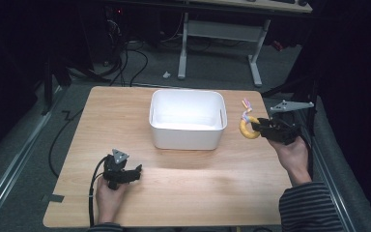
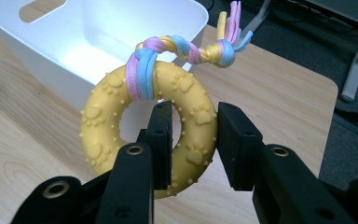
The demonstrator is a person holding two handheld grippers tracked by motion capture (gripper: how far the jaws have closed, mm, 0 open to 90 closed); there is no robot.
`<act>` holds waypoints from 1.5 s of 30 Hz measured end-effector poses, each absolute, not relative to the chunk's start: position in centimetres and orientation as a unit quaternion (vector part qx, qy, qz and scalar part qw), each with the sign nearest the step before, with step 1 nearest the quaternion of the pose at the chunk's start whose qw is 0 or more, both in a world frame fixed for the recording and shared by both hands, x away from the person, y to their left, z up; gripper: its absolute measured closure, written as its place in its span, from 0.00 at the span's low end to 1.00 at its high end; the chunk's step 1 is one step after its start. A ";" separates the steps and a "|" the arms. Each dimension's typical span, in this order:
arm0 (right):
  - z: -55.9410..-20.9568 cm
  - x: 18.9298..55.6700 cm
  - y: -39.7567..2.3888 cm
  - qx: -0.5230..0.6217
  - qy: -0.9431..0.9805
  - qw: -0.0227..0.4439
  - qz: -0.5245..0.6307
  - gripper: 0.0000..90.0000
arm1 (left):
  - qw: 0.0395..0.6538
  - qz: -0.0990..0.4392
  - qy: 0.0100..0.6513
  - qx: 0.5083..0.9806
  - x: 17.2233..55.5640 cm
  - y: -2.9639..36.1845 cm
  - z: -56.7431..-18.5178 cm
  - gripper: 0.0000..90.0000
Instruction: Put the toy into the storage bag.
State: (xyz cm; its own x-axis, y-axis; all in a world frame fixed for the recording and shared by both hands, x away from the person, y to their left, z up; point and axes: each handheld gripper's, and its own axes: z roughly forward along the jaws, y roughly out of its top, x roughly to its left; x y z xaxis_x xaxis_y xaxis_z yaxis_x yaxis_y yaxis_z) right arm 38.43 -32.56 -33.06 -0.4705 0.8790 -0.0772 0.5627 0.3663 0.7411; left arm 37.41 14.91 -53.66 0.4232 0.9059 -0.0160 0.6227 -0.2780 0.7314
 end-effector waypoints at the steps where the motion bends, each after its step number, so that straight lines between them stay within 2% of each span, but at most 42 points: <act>1: -32.9 38.6 -32.4 0.453 0.791 0.241 0.332 0.75 | 0.341 0.208 0.495 0.772 37.4 14.9 -53.7 0.20; 13: -31.4 40.1 -30.4 0.442 0.799 0.238 0.331 0.75 | 0.340 0.208 0.495 0.772 37.4 14.9 -53.7 0.20; 45: -31.8 44.7 -24.8 0.426 0.814 0.216 0.332 0.75 | 0.339 0.208 0.495 0.773 37.4 14.9 -53.6 0.20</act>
State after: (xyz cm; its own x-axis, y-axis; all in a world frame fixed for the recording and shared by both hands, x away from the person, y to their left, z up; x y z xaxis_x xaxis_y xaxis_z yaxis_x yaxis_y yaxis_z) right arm 44.73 -24.84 -31.76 -0.5444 0.8360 -0.0690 0.5489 0.4173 0.7243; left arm 37.40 14.91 -53.65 0.4242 0.9054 -0.0151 0.6238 -0.2801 0.7297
